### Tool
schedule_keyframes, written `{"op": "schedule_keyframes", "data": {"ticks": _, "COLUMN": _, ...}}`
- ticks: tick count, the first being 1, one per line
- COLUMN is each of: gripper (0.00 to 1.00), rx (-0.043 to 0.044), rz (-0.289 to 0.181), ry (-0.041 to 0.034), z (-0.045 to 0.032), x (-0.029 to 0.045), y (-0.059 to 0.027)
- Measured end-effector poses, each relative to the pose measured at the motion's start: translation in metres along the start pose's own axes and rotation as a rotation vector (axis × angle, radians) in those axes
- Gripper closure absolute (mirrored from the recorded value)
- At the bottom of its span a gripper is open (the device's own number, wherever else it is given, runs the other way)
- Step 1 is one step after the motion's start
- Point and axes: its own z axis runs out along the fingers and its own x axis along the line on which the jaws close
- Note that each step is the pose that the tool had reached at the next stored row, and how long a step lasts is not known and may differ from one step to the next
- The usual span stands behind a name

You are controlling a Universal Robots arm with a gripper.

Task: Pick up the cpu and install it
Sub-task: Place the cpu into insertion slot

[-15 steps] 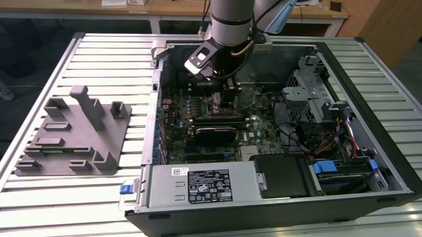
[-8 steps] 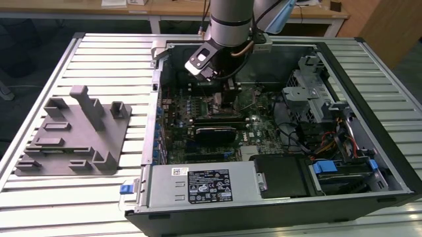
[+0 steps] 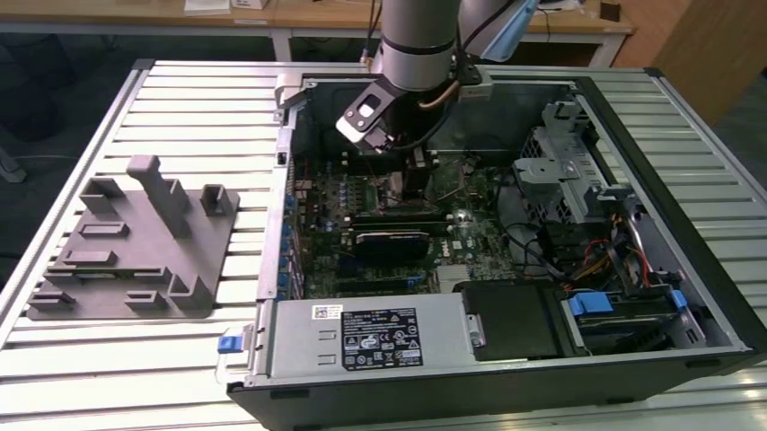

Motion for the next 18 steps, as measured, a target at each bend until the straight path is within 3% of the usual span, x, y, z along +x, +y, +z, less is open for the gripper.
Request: {"op": "schedule_keyframes", "data": {"ticks": 18, "gripper": 0.45, "rx": 0.0, "rz": 0.001, "ry": 0.0008, "z": 0.0073, "x": 0.0007, "y": -0.0004}}
